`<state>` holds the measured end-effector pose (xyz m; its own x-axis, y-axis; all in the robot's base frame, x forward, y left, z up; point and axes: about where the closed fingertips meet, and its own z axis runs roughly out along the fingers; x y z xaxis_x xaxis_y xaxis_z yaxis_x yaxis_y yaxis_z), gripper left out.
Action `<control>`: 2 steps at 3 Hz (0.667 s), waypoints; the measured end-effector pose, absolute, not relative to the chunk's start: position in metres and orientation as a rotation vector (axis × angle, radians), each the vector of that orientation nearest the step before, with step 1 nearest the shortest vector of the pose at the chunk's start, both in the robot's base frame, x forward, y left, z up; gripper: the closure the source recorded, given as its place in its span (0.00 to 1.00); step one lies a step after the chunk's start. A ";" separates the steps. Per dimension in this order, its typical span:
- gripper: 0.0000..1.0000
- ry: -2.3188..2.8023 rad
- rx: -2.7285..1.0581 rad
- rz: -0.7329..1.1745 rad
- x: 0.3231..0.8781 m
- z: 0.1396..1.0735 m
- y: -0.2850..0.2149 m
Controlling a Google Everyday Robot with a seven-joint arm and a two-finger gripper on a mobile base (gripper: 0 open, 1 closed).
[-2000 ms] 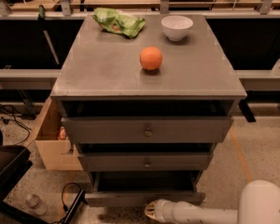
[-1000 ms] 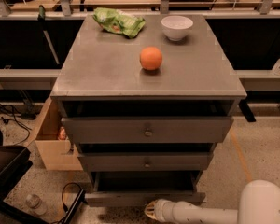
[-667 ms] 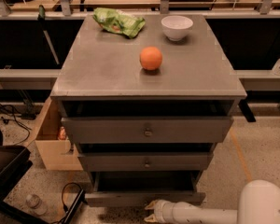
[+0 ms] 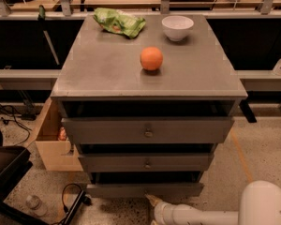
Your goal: Close bottom drawer
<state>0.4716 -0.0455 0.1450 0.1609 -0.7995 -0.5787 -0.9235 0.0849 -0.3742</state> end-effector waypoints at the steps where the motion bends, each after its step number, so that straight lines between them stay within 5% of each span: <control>1: 0.24 1.653 -1.729 0.224 0.471 0.145 -0.044; 2: 0.46 1.653 -1.730 0.226 0.470 0.144 -0.043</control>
Offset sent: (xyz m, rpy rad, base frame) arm -0.0005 0.0012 -0.0004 0.0011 0.0010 0.0012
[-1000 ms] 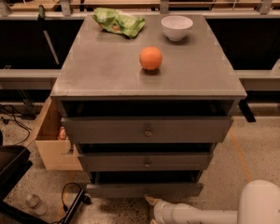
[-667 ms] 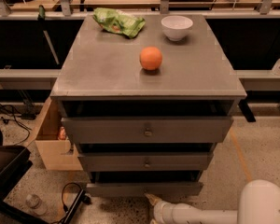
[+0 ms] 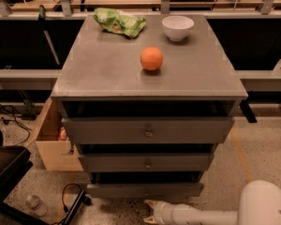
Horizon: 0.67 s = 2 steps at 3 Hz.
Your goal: Close bottom drawer
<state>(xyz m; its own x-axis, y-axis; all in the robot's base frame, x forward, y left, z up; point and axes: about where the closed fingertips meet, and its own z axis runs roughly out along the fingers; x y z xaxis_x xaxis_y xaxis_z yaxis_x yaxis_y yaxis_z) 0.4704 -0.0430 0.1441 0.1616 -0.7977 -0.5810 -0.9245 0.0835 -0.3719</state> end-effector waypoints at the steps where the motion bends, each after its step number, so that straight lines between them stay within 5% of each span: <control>1: 0.69 1.665 -1.725 0.216 0.467 0.147 -0.050; 2: 0.92 1.664 -1.700 0.186 0.477 0.164 -0.074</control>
Offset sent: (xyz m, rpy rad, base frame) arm 0.0129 -0.0934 0.0438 0.0071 -0.0336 -0.0964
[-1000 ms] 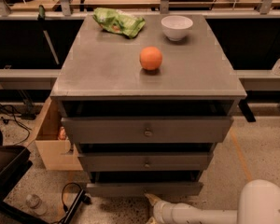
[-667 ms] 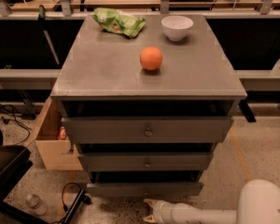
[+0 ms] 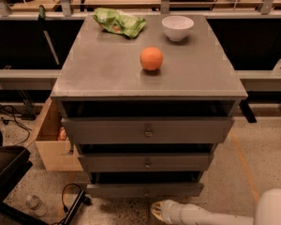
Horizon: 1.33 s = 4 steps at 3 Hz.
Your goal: Close bottom drawer
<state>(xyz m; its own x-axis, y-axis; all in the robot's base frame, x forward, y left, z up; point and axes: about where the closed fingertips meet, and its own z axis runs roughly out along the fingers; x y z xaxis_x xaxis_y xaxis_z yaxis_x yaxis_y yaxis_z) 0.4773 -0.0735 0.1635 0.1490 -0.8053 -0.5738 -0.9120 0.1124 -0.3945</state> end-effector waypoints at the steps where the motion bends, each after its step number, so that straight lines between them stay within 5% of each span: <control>1: 1.00 1.650 -1.644 0.174 0.494 0.178 -0.102; 4: 1.00 1.534 -1.574 0.294 0.559 0.180 -0.076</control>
Offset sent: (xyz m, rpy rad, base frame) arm 0.1537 -0.0752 0.0359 0.1682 -0.1241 -0.0630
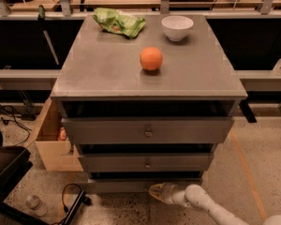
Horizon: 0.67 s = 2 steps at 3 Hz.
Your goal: Close bottom drawer
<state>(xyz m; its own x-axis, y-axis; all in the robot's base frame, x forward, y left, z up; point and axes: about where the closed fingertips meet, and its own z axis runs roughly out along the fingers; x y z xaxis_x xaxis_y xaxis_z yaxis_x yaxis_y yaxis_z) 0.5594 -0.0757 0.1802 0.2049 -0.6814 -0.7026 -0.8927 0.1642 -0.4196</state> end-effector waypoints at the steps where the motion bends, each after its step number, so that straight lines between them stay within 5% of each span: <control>1: 1.00 1.515 -1.551 0.265 0.590 0.178 -0.076; 2: 1.00 1.515 -1.551 0.265 0.587 0.178 -0.075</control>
Offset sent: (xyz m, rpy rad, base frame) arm 0.1494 -0.0275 -0.0035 0.0113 -0.1463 -0.0971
